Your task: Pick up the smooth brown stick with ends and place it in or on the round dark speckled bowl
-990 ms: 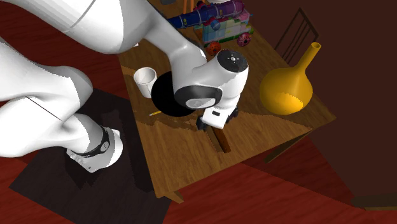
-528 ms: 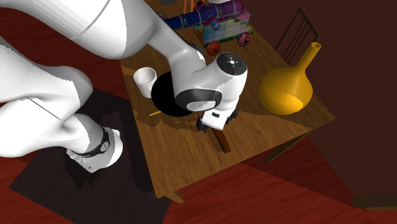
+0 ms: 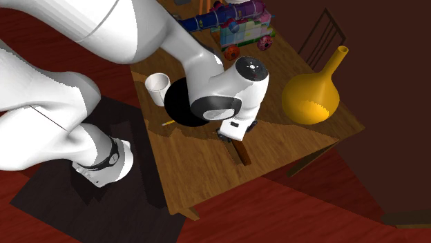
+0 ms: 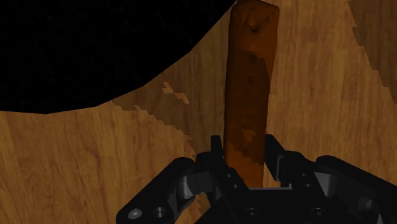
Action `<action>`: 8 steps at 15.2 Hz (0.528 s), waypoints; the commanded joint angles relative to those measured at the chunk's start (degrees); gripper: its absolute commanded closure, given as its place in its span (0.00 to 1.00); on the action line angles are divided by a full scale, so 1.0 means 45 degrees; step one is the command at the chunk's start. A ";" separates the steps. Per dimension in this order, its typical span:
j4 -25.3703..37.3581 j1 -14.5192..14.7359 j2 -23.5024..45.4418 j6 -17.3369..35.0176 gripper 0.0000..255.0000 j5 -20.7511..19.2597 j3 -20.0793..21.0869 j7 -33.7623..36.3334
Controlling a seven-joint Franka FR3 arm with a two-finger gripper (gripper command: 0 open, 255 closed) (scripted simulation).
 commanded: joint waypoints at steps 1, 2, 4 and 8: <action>-0.0018 -0.0004 0.0025 -0.0005 1.00 -0.0007 -0.0010 0.0002; -0.0019 -0.0006 0.0026 -0.0004 1.00 -0.0008 -0.0011 0.0001; -0.0025 -0.0038 -0.0203 -0.0173 1.00 0.0261 0.0065 -0.0181; 0.0061 -0.0097 -0.1041 -0.0914 1.00 0.1187 0.0230 -0.0835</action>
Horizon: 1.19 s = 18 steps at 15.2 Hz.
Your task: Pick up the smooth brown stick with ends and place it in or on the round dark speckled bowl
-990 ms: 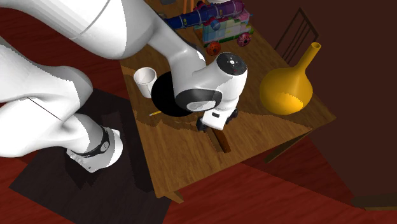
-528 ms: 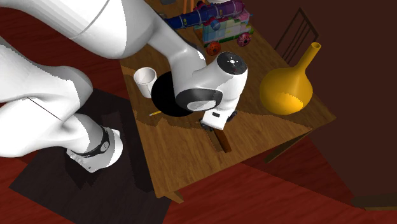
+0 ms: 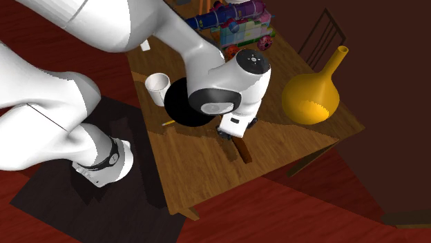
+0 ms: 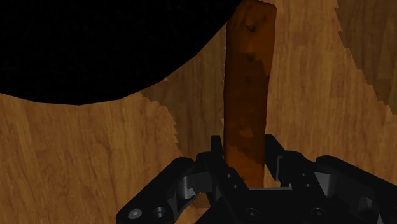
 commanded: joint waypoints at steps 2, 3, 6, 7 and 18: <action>0.0086 -0.0011 -0.0663 -0.0618 1.00 0.0688 0.0051 -0.0508; 0.0124 0.0003 -0.0857 -0.0813 1.00 0.0869 0.0047 -0.0637; 0.0258 0.0058 -0.1415 -0.1407 1.00 0.1345 0.0002 -0.0980; 0.0309 0.0079 -0.1593 -0.1607 1.00 0.1482 -0.0022 -0.1079; 0.1061 0.0311 -0.3239 -0.3799 1.00 0.2444 -0.0438 -0.1813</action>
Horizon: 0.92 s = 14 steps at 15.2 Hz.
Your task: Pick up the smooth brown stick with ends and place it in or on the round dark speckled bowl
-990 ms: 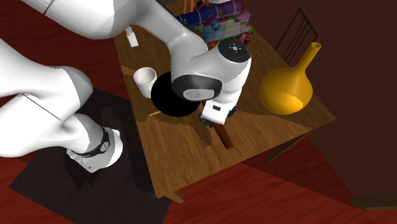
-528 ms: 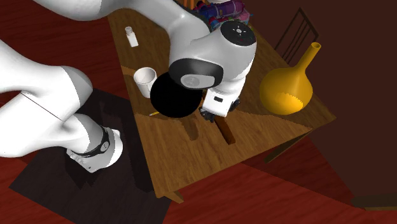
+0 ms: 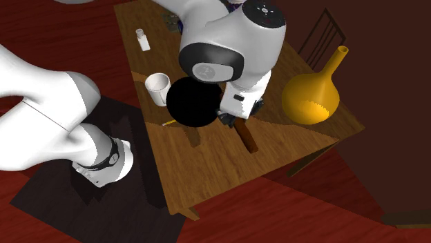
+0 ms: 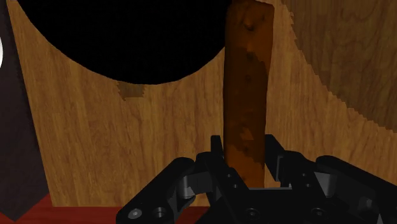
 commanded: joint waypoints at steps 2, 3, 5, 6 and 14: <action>0.0275 0.0062 -0.0354 -0.0595 1.00 0.0149 -0.0097 -0.0076; 0.0365 0.0077 -0.0468 -0.0789 1.00 0.0190 -0.0142 -0.0112; 0.0554 0.0100 -0.0684 -0.1176 1.00 0.0260 -0.0227 -0.0175; 0.0651 0.0112 -0.0786 -0.1367 1.00 0.0289 -0.0271 -0.0203; -0.0287 0.1067 -0.2870 -0.2331 1.00 0.1485 -0.0330 -0.0107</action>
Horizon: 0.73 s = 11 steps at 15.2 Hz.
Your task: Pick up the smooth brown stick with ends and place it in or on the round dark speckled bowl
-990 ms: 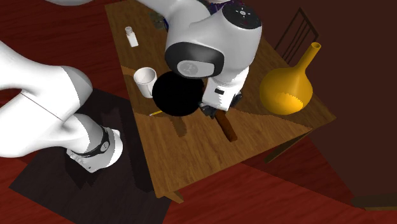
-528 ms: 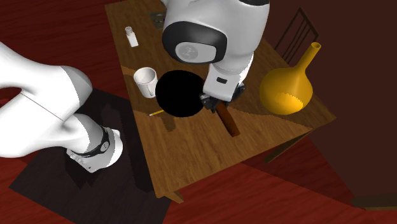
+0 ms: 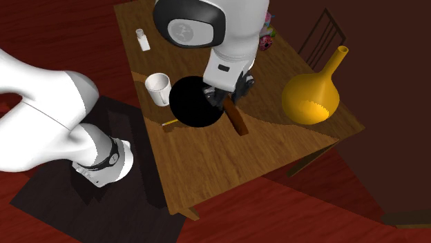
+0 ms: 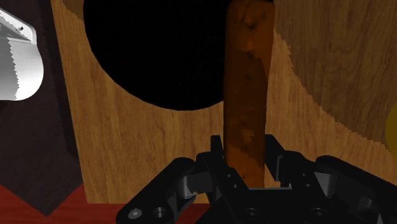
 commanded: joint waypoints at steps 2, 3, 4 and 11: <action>-0.0829 0.0745 -0.1237 -0.0311 1.00 0.0767 0.0093 0.0257; -0.1090 0.1023 -0.1653 -0.0441 1.00 0.1014 0.0127 0.0374; -0.1337 0.1306 -0.2064 -0.0580 1.00 0.1255 0.0167 0.0506; -0.2572 0.3000 -0.4151 -0.1301 1.00 0.2577 0.0600 0.1533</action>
